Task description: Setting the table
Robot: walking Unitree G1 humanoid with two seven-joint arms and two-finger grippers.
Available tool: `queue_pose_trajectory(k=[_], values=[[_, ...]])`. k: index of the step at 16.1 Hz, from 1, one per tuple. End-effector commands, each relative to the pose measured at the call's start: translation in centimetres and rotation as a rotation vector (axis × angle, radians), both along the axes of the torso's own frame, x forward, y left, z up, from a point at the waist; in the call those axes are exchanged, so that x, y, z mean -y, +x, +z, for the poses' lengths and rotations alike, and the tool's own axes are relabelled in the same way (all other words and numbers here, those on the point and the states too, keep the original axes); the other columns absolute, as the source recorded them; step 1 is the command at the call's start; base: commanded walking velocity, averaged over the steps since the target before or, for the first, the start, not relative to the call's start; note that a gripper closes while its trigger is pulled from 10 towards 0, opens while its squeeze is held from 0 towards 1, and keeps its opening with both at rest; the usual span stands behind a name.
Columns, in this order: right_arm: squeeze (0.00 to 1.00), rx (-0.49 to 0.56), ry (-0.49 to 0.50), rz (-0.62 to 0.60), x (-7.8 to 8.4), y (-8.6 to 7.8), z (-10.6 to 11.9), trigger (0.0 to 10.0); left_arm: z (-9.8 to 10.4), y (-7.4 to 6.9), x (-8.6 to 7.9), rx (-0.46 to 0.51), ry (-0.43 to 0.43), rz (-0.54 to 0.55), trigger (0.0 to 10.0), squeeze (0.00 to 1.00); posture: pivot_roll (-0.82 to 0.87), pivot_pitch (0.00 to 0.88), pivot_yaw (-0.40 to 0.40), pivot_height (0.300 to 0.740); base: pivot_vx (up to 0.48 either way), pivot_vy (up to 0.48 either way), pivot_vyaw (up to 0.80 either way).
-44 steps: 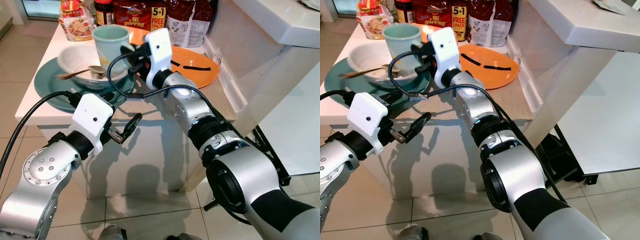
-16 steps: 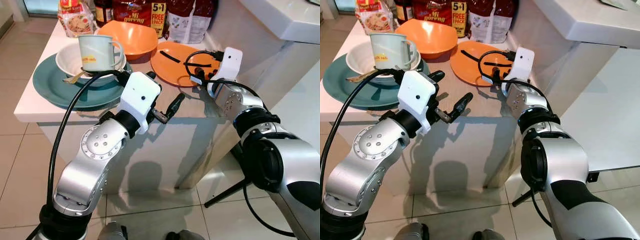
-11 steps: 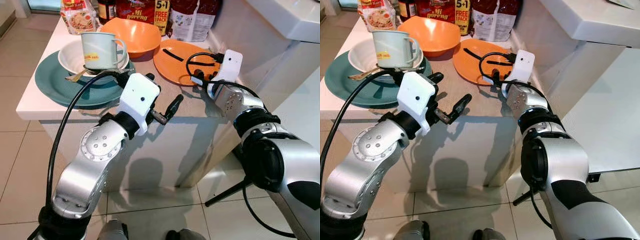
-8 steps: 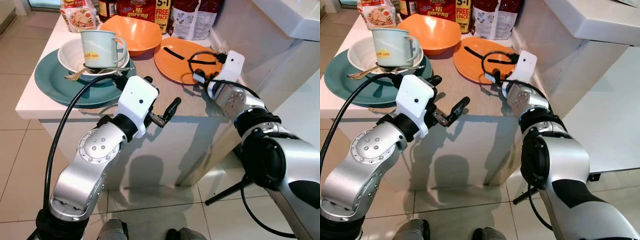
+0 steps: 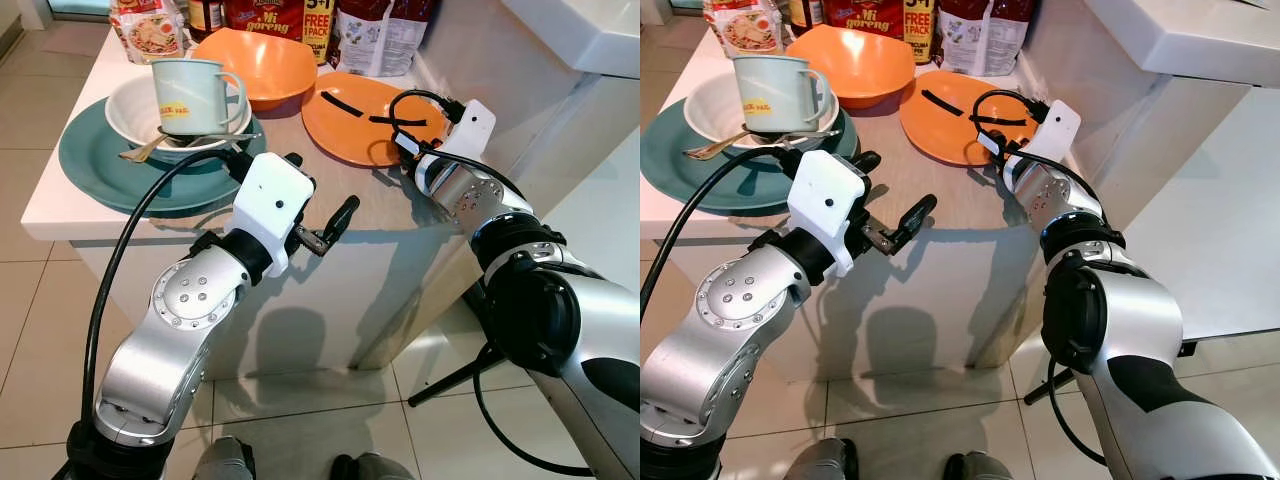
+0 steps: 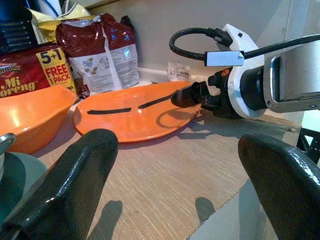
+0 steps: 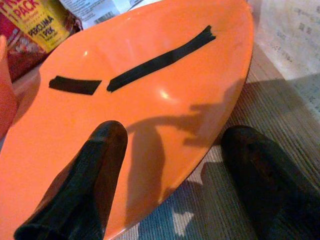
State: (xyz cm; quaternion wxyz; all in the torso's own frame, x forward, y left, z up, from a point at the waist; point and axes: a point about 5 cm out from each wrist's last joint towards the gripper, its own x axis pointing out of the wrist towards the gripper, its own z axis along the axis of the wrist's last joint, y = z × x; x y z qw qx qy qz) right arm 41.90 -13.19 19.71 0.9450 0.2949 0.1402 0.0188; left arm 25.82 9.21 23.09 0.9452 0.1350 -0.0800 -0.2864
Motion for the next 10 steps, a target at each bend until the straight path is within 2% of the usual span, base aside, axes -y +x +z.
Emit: queue_pose_trajectory(k=[1, 10], values=[[0.00, -0.024, 0.039, 0.008, -0.05, -0.05, -0.14, 0.0, 0.09, -0.34, 0.12, 0.000, 0.003, -0.010, 10.0, 0.00, 0.16, 0.145, -0.147, 0.740, 0.000, 0.000, 0.00], [0.00, -0.019, 0.012, 0.003, 0.71, 0.01, 0.10, 0.0, 0.09, -0.25, 0.10, -0.003, 0.003, -0.005, 10.0, 0.00, 0.16, 0.155, -0.153, 0.740, 0.000, 0.000, 0.00]])
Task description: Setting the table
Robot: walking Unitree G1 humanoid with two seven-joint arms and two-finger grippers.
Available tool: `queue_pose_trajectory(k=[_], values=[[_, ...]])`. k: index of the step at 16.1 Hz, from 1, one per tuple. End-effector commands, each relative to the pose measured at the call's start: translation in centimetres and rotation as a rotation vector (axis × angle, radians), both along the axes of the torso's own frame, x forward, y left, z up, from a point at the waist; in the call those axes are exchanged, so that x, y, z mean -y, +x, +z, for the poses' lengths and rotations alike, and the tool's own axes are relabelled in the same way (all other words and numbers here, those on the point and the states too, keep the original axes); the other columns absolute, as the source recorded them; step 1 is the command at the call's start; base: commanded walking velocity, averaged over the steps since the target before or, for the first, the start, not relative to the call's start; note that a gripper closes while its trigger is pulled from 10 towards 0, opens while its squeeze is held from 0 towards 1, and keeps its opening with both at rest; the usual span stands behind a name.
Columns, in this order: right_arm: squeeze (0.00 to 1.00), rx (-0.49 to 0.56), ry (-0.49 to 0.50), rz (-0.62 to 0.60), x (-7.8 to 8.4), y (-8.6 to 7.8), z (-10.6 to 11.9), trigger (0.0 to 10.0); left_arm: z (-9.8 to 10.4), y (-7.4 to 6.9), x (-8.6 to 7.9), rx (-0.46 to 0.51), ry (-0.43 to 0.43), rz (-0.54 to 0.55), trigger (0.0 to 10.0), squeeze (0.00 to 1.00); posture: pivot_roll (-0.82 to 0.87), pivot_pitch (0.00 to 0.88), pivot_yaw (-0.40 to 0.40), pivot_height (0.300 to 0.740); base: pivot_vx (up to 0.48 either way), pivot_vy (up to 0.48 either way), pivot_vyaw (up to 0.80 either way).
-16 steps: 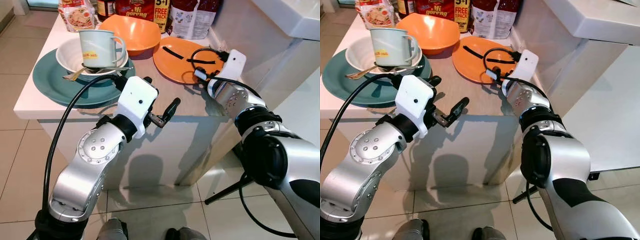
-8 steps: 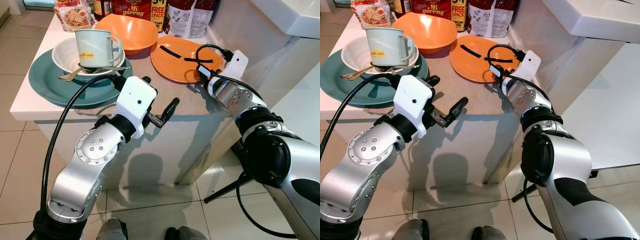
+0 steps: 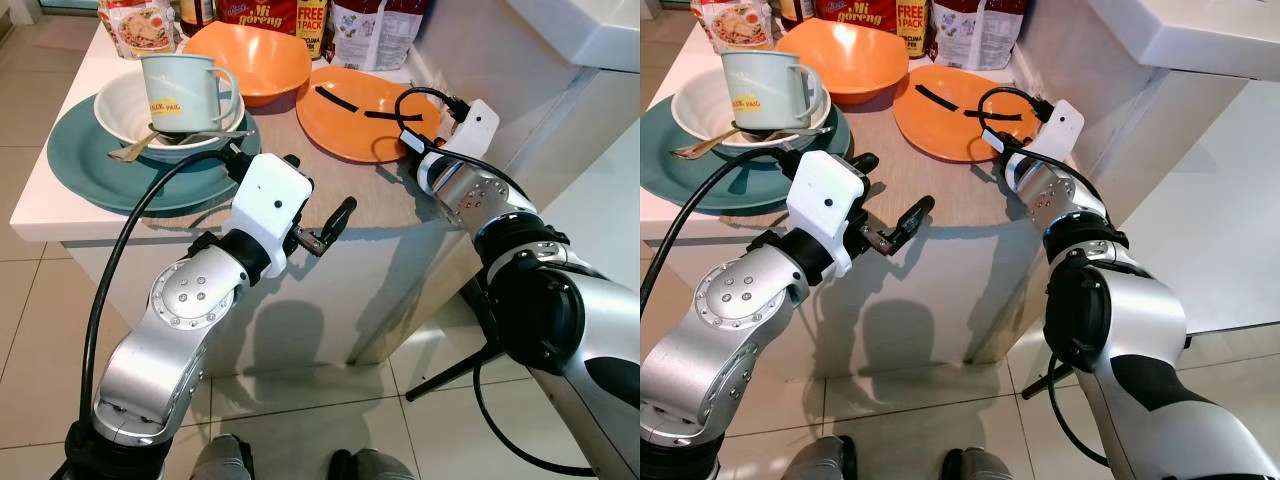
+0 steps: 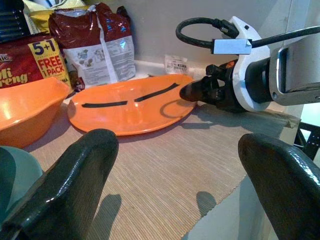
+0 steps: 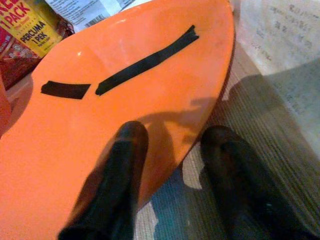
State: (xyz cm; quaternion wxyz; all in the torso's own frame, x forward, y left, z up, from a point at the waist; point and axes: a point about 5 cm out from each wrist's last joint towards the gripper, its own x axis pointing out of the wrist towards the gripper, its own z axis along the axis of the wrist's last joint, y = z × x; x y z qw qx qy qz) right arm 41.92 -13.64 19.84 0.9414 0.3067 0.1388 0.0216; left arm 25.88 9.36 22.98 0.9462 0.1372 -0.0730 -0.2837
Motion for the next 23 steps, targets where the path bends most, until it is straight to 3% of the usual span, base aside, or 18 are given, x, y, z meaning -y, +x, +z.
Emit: queue_pose_trajectory(k=[1, 18, 23], values=[[0.00, -0.021, -0.018, -0.001, 0.4, 0.0, 0.0, 0.0, 0.2, -0.3, 0.3, 0.009, -0.005, -0.012, 10.0, 0.00, 0.16, 0.155, -0.153, 0.740, 0.000, 0.000, 0.00], [0.00, -0.018, 0.020, -0.044, 1.9, 0.0, 0.2, 0.0, 0.2, 0.1, 0.4, 0.022, -0.006, -0.014, 10.0, 0.00, 0.14, 0.129, -0.143, 0.740, 0.000, 0.000, 0.00], [0.00, -0.063, 0.143, -0.046, 2.5, -0.2, 0.0, 0.0, 0.3, 0.1, 0.7, 0.026, -0.011, -0.021, 10.0, 0.00, 0.14, 0.129, -0.141, 0.740, 0.000, 0.000, 0.00]])
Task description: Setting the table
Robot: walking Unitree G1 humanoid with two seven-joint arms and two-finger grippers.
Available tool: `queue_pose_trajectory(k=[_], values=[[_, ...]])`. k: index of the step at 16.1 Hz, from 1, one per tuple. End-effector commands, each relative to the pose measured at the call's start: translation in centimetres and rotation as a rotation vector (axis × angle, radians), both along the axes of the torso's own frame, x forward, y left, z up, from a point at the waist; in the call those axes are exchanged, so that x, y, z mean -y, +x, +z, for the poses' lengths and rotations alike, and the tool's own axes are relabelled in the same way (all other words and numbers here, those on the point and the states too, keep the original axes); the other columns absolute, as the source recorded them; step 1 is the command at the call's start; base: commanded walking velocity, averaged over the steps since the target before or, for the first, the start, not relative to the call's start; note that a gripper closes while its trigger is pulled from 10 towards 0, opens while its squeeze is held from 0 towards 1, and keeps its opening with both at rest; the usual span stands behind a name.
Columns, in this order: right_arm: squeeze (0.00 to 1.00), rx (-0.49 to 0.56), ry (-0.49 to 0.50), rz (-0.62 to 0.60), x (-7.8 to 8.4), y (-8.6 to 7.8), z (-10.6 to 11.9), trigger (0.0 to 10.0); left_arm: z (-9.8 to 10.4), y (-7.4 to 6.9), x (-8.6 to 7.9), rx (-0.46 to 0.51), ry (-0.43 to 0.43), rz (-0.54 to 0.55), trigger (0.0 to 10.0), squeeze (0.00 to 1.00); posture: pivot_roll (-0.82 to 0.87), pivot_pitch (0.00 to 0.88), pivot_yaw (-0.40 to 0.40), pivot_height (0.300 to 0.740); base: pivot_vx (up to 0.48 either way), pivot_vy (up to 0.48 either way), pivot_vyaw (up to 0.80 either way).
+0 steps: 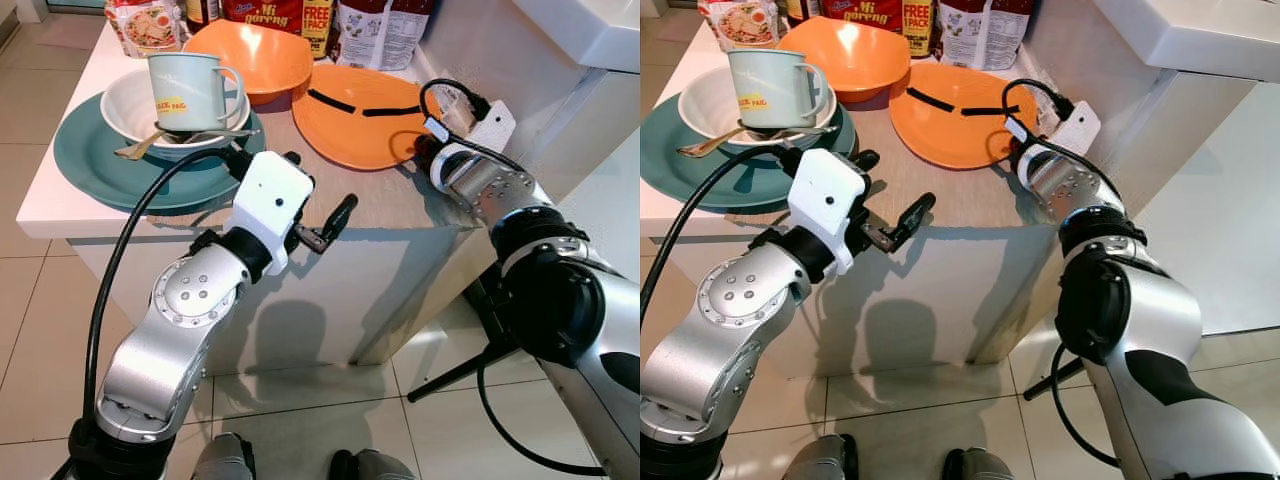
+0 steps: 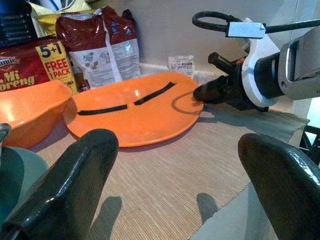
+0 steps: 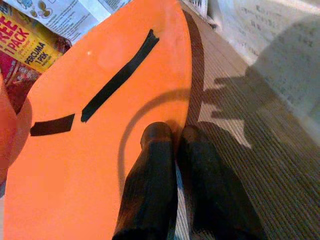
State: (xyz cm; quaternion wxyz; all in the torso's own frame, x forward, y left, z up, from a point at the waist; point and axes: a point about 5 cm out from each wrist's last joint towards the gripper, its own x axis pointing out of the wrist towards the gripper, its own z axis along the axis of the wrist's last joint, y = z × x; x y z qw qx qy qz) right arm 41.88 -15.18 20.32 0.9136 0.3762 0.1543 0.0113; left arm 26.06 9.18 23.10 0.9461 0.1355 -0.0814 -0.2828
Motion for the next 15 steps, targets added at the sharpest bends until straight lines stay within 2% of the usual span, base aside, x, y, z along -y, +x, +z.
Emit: queue_pose_trajectory(k=[1, 4, 6, 9, 15], values=[[0.00, -0.017, 0.004, 0.003, 1.1, -0.2, -0.3, 0.0, 0.2, 0.0, 0.5, 0.013, -0.004, -0.022, 10.0, 0.00, 0.13, 0.128, -0.134, 0.740, 0.000, 0.000, 0.00], [0.00, -0.012, 0.011, 0.025, 2.1, -0.6, 0.3, 0.0, 0.2, 0.0, 0.6, 0.013, -0.006, -0.026, 10.0, 0.00, 0.12, 0.128, -0.130, 0.740, 0.000, 0.000, 0.00], [0.00, -0.004, -0.008, 0.052, 2.9, -1.5, 0.4, 0.0, 0.2, 0.0, 0.7, 0.012, -0.009, -0.030, 10.0, 0.00, 0.12, 0.127, -0.129, 0.740, 0.000, 0.000, 0.00], [0.00, -0.033, -0.031, 0.089, 3.3, -4.6, -0.5, 0.0, 0.1, 0.0, 0.8, 0.010, -0.010, -0.032, 10.0, 0.00, 0.11, 0.126, -0.126, 0.740, 0.000, 0.000, 0.00], [0.00, -0.075, -0.021, 0.035, 4.1, -8.9, -1.0, 0.0, 0.0, 0.0, 1.0, 0.012, -0.013, -0.043, 10.0, 0.00, 0.10, 0.114, -0.120, 0.740, 0.000, 0.000, 0.00]])
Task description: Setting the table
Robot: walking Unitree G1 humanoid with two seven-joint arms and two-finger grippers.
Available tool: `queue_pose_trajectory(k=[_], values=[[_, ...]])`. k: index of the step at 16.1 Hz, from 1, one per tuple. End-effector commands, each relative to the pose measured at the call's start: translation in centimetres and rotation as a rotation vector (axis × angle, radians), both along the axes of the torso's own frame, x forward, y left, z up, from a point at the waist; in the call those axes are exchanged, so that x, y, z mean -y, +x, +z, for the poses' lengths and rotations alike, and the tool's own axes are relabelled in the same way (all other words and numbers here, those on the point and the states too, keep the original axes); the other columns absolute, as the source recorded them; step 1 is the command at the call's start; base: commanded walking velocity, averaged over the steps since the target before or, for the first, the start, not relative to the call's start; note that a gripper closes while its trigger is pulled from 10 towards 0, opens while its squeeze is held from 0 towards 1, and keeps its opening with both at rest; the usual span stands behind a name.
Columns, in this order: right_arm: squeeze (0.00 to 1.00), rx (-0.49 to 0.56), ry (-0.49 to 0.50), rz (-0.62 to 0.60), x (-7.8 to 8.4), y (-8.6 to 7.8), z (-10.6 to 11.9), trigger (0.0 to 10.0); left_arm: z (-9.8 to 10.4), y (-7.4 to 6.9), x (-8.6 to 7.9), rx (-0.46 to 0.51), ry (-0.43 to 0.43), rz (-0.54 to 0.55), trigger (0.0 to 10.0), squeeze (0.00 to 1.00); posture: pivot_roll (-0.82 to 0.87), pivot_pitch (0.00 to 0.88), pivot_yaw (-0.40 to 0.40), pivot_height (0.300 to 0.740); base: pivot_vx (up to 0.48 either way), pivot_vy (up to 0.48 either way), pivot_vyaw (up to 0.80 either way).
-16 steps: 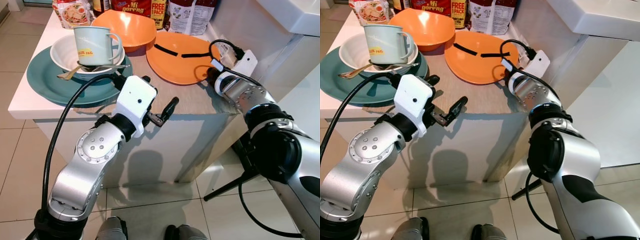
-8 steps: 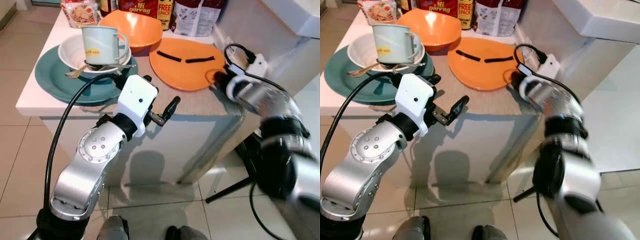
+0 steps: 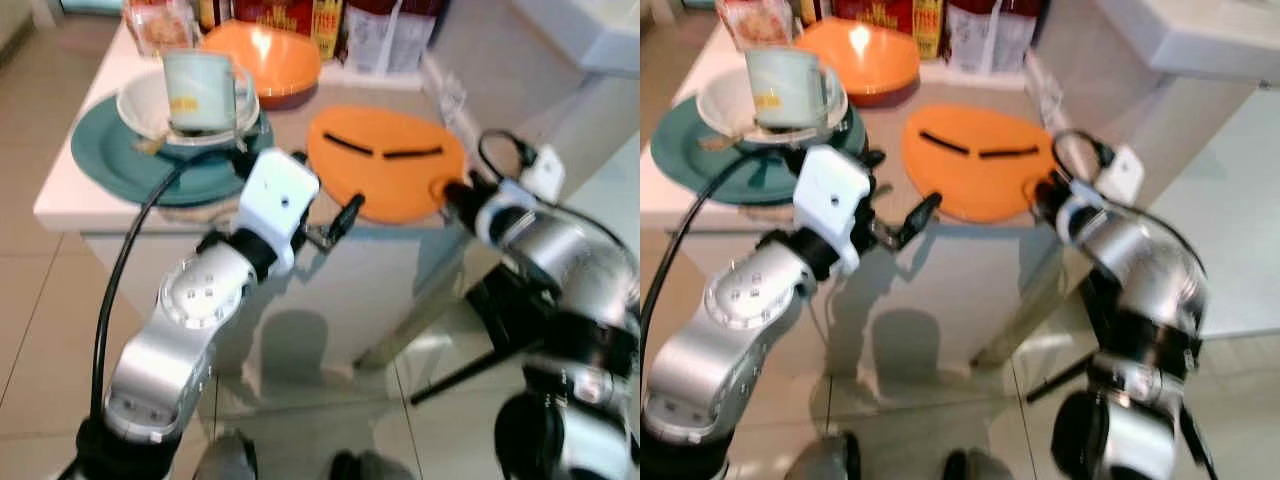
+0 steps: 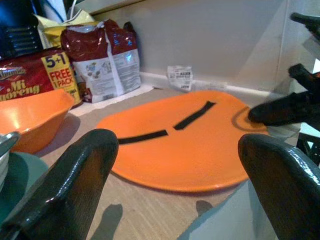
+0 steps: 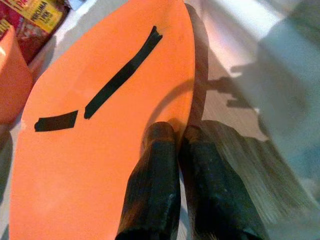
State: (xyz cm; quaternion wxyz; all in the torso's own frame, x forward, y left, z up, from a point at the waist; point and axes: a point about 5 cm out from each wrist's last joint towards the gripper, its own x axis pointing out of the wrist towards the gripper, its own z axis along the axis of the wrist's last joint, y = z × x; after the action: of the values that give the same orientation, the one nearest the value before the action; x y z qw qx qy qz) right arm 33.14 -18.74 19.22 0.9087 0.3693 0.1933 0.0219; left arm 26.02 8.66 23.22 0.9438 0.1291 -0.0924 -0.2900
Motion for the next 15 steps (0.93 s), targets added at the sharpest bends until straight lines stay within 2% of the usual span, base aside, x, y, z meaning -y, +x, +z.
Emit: queue_pose_trajectory(k=[1, 3, 4, 5, 7, 8, 9, 10, 15], values=[[0.00, -0.017, -0.016, -0.019, 0.5, -0.8, 0.0, 0.0, -0.1, 0.0, 0.5, -0.002, 0.005, -0.025, 10.0, 0.00, 0.10, 0.114, -0.120, 0.740, 0.000, 0.000, 0.00], [0.00, -0.044, -0.016, -0.051, 0.8, -2.0, -0.7, 0.0, -0.2, 0.1, 0.6, -0.002, 0.005, -0.026, 10.0, 0.00, 0.09, 0.101, -0.116, 0.740, 0.000, 0.000, 0.00], [0.00, -0.056, -0.029, -0.058, 0.9, -2.2, -1.0, 4.5, -0.2, 0.1, 0.6, -0.002, 0.005, -0.027, 10.0, 0.00, 0.09, 0.101, -0.116, 0.740, 0.000, 0.000, 0.00], [0.00, -0.065, -0.046, -0.065, 0.9, -2.3, -1.2, 10.0, -0.2, 0.1, 0.7, -0.001, 0.006, -0.029, 10.0, 0.00, 0.09, 0.101, -0.116, 0.740, 0.000, 0.000, 0.00], [0.00, -0.061, -0.047, -0.068, 0.7, -2.3, -1.1, 10.0, -0.2, 0.2, 0.7, 0.001, 0.008, -0.031, 10.0, 0.00, 0.10, 0.092, -0.113, 0.740, 0.000, 0.000, 0.00], [0.20, -0.043, -0.043, -0.066, 0.6, -2.1, -0.8, 10.0, -0.2, 0.2, 0.6, 0.003, 0.010, -0.029, 10.0, 0.00, 0.10, 0.092, -0.113, 0.740, 0.000, 0.000, 0.00], [0.53, -0.037, -0.041, -0.067, 0.6, -2.0, -0.7, 10.0, -0.2, 0.2, 0.6, 0.004, 0.011, -0.029, 10.0, 0.00, 0.10, 0.088, -0.114, 0.740, 0.000, 0.000, 0.00], [1.00, -0.025, -0.037, -0.064, 0.6, -1.9, -0.5, 10.0, -0.2, 0.2, 0.6, 0.005, 0.011, -0.029, 10.0, 0.00, 0.10, 0.088, -0.113, 0.740, 0.000, 0.000, 0.00], [1.00, -0.032, -0.042, -0.080, 1.4, -1.8, -0.8, 10.0, -0.2, 0.2, 0.6, 0.006, 0.012, -0.034, 10.0, 0.00, 0.10, 0.091, -0.115, 0.740, 0.000, 0.000, 0.00]])
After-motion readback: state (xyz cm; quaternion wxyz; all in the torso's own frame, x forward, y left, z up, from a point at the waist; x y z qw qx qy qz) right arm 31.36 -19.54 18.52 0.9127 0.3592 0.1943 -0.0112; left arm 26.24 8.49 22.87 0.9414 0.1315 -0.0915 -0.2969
